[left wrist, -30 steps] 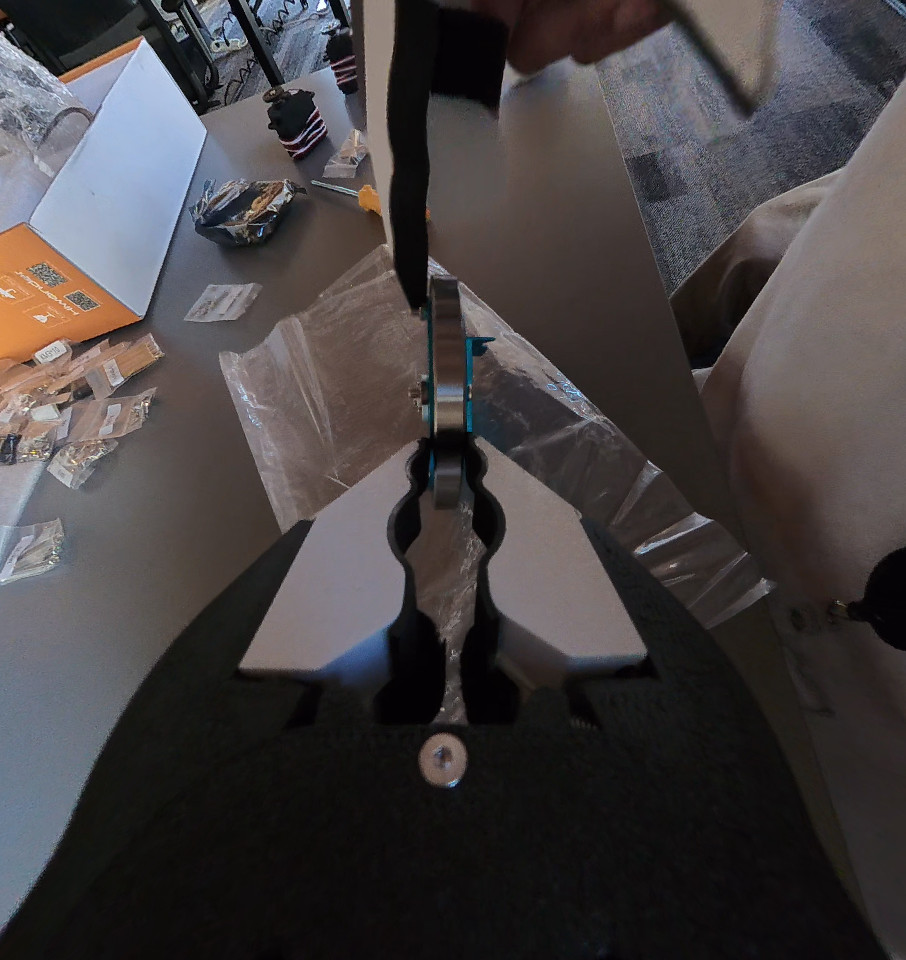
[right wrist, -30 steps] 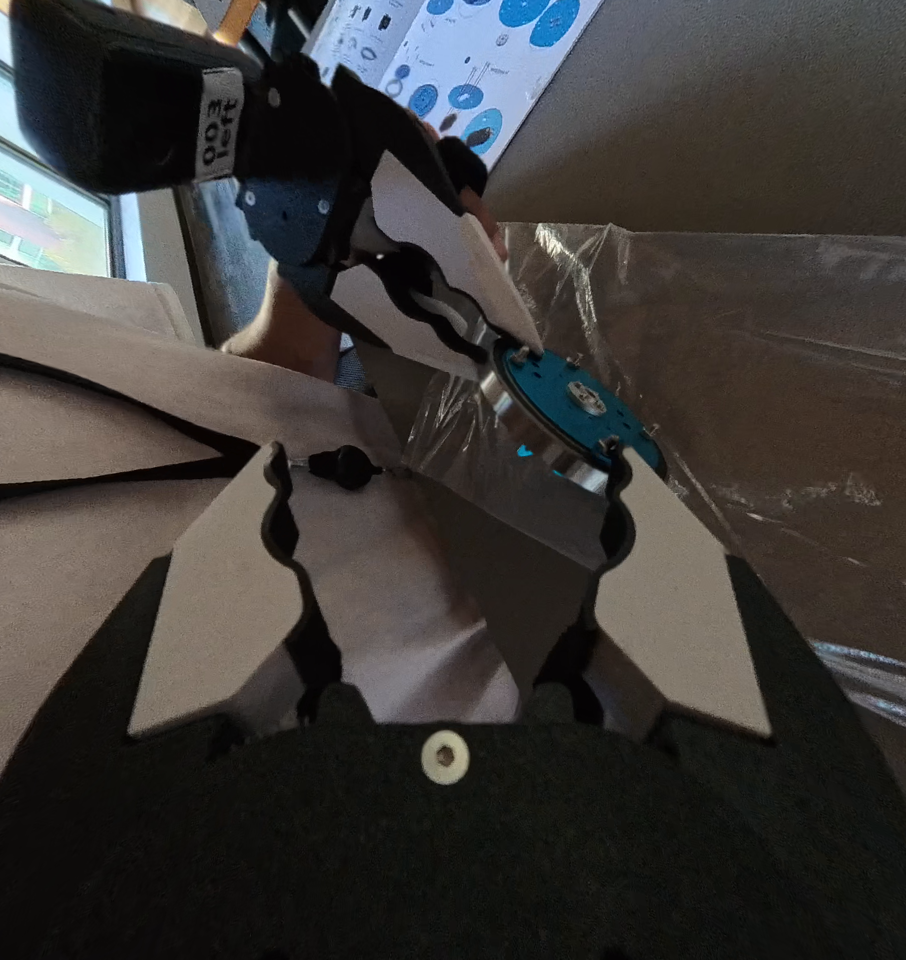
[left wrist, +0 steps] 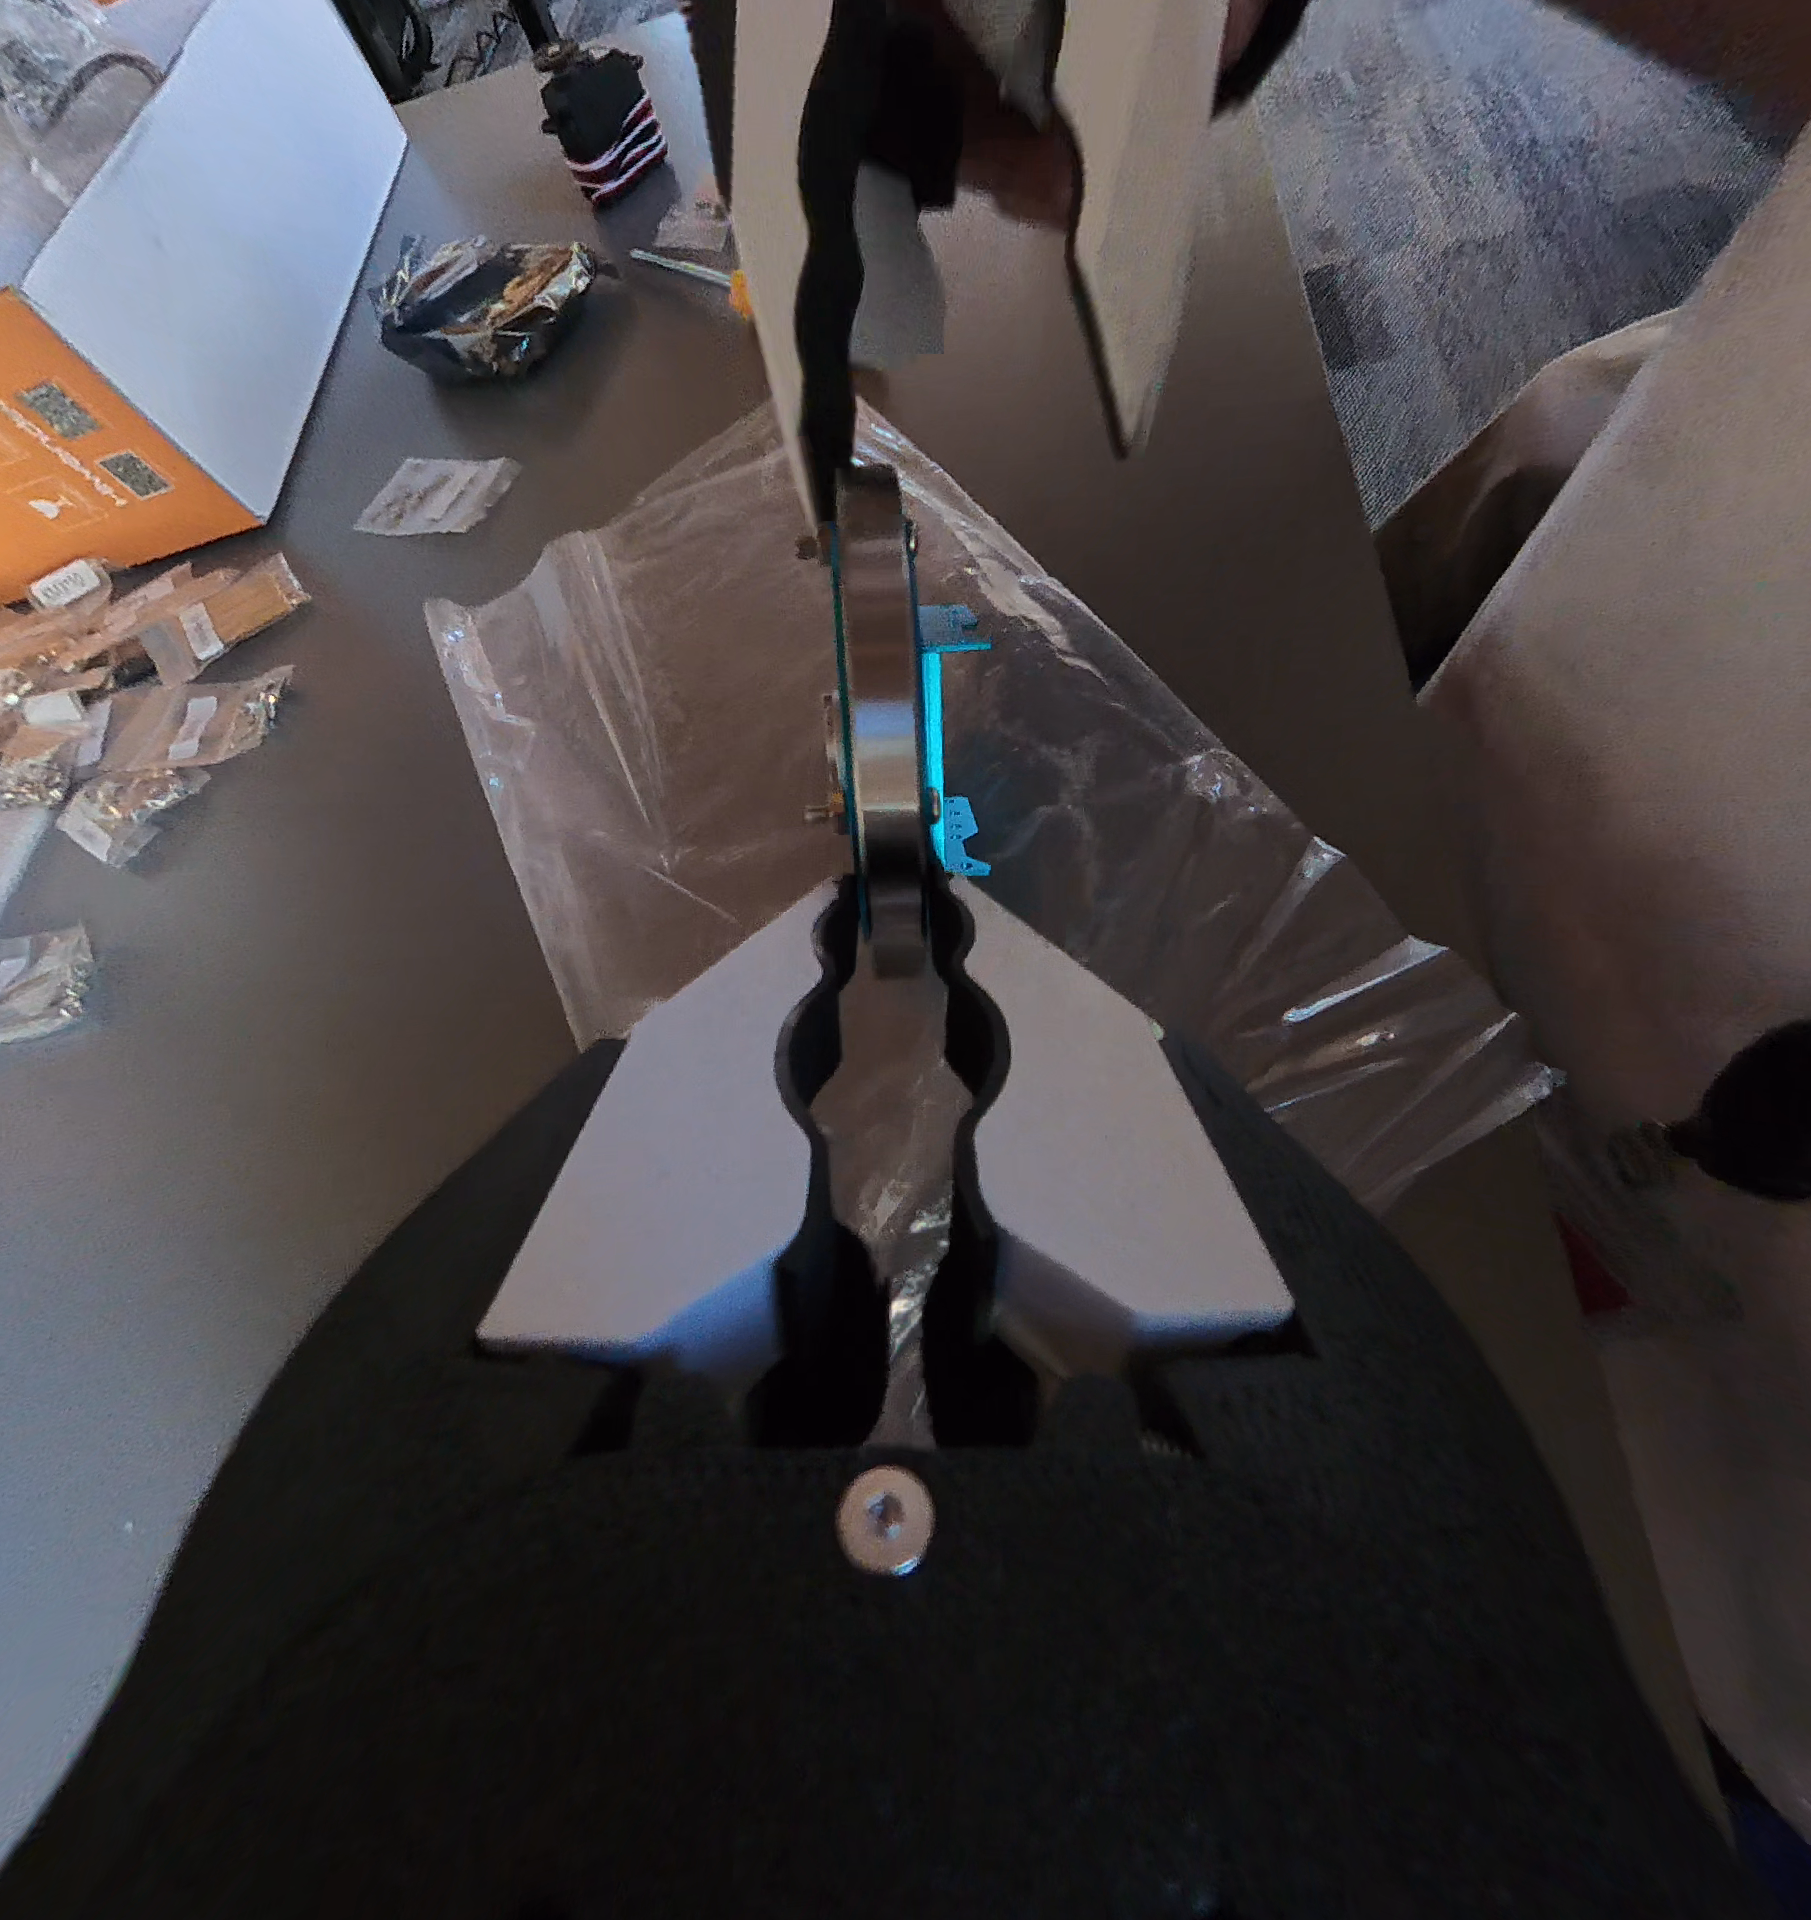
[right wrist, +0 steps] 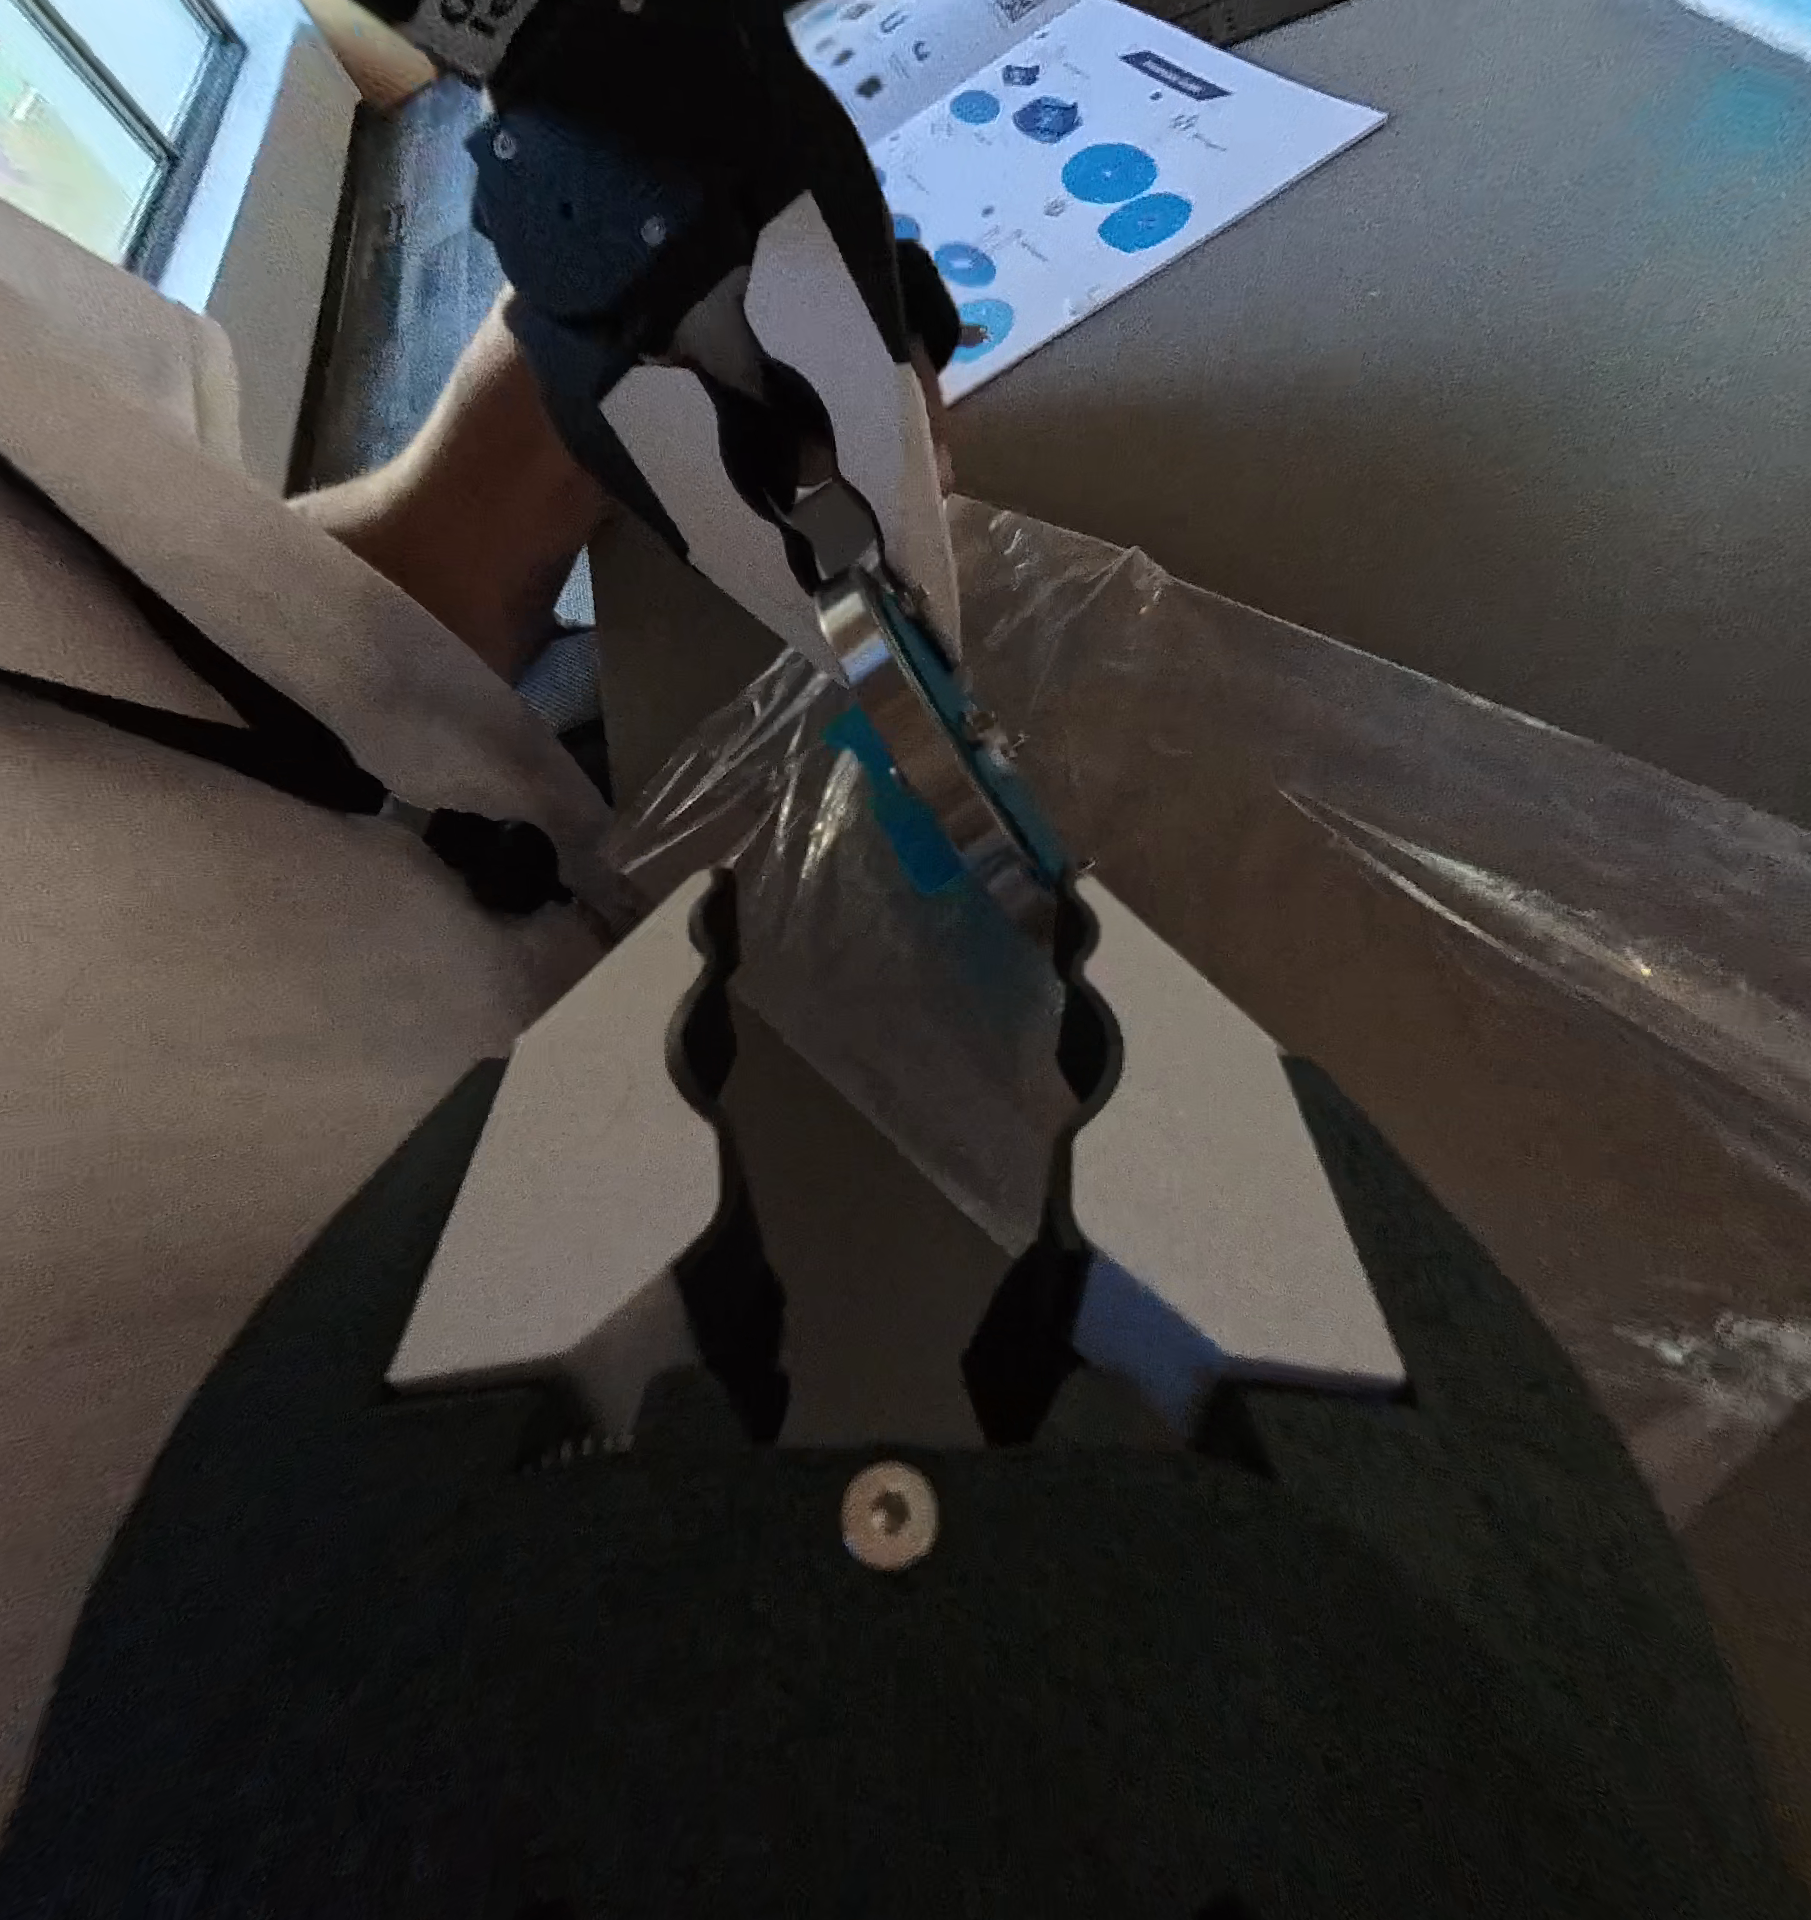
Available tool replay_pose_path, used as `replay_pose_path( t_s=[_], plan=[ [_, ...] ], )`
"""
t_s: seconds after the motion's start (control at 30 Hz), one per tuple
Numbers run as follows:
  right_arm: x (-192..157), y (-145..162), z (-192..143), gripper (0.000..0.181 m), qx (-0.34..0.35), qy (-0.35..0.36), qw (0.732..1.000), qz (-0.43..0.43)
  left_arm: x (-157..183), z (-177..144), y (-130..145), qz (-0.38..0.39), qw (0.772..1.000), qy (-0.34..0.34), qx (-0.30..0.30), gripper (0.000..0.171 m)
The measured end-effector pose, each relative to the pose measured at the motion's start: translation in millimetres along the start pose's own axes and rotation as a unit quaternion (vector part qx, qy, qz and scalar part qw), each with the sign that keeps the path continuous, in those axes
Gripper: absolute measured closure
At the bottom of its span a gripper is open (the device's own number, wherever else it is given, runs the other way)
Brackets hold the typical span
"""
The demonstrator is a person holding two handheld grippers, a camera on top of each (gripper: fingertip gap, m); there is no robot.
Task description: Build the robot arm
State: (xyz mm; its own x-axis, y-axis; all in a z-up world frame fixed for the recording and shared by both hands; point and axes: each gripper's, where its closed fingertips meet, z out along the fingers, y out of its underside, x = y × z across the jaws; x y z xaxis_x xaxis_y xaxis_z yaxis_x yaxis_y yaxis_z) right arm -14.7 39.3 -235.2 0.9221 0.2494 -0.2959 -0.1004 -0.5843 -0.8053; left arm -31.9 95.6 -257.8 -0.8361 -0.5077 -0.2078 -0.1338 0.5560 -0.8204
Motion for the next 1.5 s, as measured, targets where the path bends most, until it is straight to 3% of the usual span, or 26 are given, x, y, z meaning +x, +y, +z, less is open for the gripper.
replay_pose_path(
  t_s=[0.23,0.37,0.47,0.63,0.8,0.87,0.93,1.1,1.17,1.27,1.33,1.5],
  plan=[
    [12,-9,24,0.154,0.005,-0.021,0.989,-0.147,-2,-4,13,-0.029,1.000,-0.002,-0.005,0.159],
    [9,-18,28,0.167,0.017,-0.044,0.985,-0.168,-2,-10,21,-0.060,0.998,-0.019,-0.010,0.156],
    [9,-24,31,0.168,0.022,-0.046,0.982,-0.180,-1,-27,15,-0.097,0.995,-0.024,0.028,0.142],
    [11,-32,37,0.169,0.022,-0.041,0.983,-0.177,-10,-52,-22,-0.116,0.985,-0.033,0.127,0.140],
    [7,-36,41,0.169,0.030,-0.037,0.981,-0.188,-15,-35,-27,-0.102,0.988,-0.012,0.116,0.143],
    [6,-37,42,0.169,0.032,-0.035,0.981,-0.186,-14,-29,-22,-0.101,0.989,0.003,0.104,0.157],
    [8,-37,42,0.169,0.036,-0.032,0.983,-0.177,-13,-28,-21,-0.095,0.990,0.002,0.104,0.159],
    [-17,-62,33,0.126,0.065,-0.086,0.992,-0.060,-14,-25,-24,-0.079,0.992,-0.012,0.096,0.159],
    [-22,-66,35,0.119,0.039,-0.086,0.995,-0.031,-12,-24,-26,-0.068,0.993,-0.017,0.093,0.159],
    [-8,-51,42,0.127,-0.057,-0.003,0.996,-0.064,-9,-22,-28,-0.055,0.994,-0.019,0.089,0.159],
    [-8,-40,44,0.131,-0.108,0.013,0.991,-0.078,-8,-22,-27,-0.047,0.995,-0.020,0.083,0.159],
    [-23,-36,49,0.126,-0.141,-0.004,0.987,-0.076,-4,-23,-27,-0.042,0.996,-0.017,0.081,0.159]
  ],
)
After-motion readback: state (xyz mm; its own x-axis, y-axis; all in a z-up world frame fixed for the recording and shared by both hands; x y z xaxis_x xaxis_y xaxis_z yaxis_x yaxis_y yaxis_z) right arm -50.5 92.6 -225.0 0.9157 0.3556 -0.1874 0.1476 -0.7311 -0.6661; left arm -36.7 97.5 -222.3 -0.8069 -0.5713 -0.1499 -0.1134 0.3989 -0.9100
